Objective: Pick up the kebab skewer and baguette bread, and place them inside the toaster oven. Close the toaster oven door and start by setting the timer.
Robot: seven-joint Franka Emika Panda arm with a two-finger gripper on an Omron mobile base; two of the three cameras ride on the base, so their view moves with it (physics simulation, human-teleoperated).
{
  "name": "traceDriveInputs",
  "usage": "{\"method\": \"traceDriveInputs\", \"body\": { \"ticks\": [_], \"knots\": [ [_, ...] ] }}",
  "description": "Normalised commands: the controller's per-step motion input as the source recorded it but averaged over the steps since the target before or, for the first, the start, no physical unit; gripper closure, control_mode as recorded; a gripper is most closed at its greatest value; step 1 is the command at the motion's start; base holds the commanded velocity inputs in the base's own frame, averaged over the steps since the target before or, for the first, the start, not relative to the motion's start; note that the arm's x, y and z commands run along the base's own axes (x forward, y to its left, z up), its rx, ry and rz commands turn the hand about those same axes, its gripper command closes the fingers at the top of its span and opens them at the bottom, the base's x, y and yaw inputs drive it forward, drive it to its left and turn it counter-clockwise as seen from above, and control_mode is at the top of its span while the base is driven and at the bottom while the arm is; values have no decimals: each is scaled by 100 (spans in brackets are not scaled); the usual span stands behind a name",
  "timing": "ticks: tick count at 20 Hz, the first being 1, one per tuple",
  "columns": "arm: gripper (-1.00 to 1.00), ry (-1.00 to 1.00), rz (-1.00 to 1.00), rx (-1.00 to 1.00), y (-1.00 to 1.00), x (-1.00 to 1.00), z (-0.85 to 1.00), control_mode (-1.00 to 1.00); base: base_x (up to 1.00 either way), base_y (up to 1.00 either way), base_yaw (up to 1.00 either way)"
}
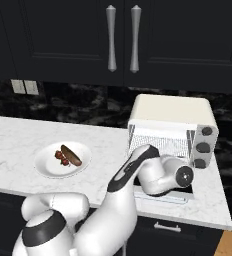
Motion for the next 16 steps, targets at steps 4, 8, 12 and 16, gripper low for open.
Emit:
{"method": "traceDriveInputs", "body": {
  "ticks": [4,8,12,16],
  "knots": [
    [-100,6,0,0,-11,-77,54,-100,0,0,0],
    [-100,-4,-3,0,36,-57,98,-100,0,0,0],
    [-100,3,0,0,79,-61,93,-100,0,0,0],
    [-100,10,0,-10,95,-65,67,-100,0,0,0]
  ]
}}
